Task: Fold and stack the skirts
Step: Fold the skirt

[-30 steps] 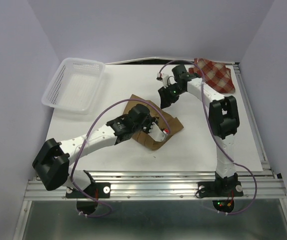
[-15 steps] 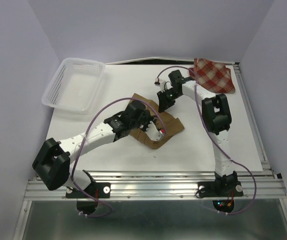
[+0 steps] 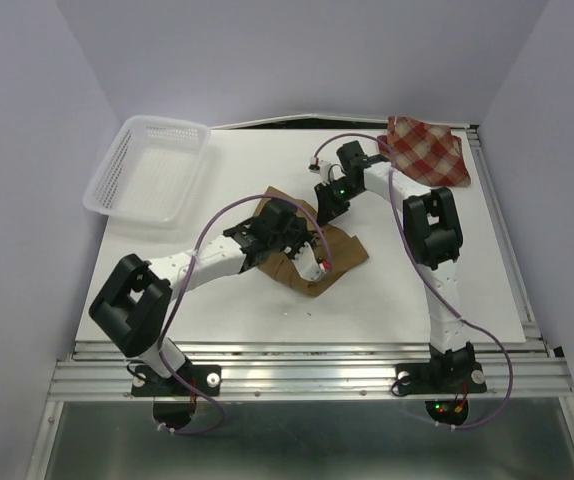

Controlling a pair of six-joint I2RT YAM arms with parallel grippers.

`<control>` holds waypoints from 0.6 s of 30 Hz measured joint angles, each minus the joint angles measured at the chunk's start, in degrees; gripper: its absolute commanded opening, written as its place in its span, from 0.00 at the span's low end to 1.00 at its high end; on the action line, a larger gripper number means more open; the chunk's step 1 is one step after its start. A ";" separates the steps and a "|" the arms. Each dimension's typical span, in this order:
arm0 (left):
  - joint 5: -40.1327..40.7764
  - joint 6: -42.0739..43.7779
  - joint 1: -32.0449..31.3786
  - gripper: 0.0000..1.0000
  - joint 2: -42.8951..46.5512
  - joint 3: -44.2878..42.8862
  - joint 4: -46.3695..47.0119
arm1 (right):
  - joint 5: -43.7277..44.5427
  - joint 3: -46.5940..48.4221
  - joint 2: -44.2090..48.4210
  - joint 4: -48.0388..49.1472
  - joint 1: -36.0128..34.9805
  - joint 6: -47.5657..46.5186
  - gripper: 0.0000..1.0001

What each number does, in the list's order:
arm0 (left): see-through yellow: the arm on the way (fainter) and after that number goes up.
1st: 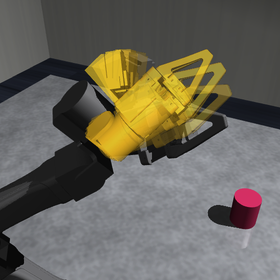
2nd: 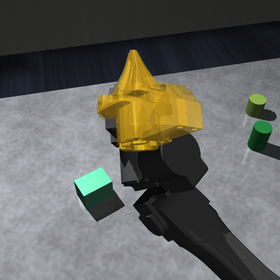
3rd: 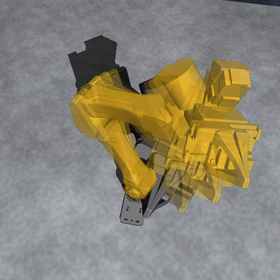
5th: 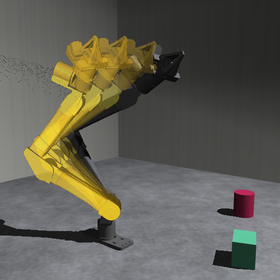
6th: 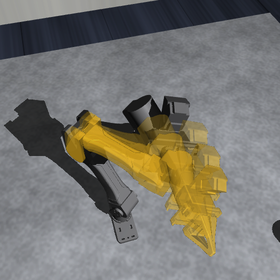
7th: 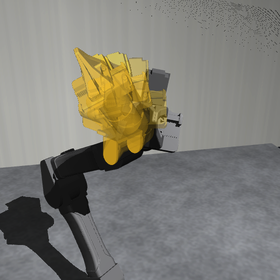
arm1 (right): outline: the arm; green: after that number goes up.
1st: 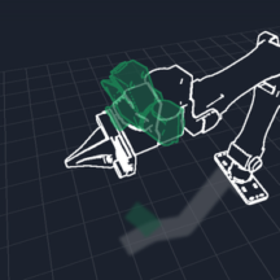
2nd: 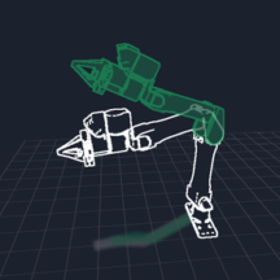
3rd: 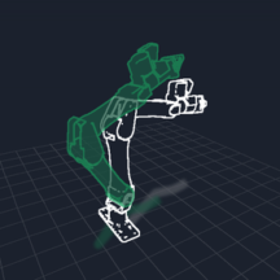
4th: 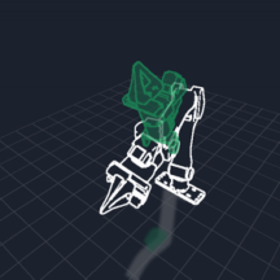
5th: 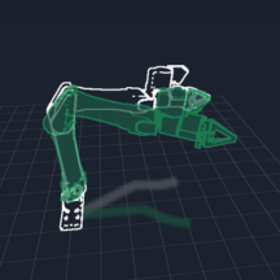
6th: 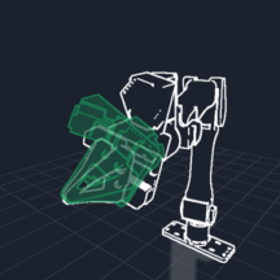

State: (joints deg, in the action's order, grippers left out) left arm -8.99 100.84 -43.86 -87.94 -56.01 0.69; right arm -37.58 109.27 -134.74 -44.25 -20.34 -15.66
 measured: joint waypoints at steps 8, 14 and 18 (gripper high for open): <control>-0.50 3.78 0.48 0.00 -5.84 -0.57 4.39 | -0.79 -0.26 0.00 0.13 0.00 0.00 0.16; -0.90 5.14 0.85 0.00 -8.31 -1.16 6.97 | -1.09 -0.37 0.00 0.11 0.00 -0.07 0.16; -1.14 6.23 1.22 0.00 -10.05 -1.60 8.92 | -1.27 -0.44 0.00 0.13 0.00 -0.22 0.16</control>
State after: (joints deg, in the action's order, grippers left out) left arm -10.13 107.07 -42.63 -98.00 -57.60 9.61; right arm -38.85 108.84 -134.74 -44.12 -20.34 -15.88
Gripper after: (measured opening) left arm 0.059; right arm 0.163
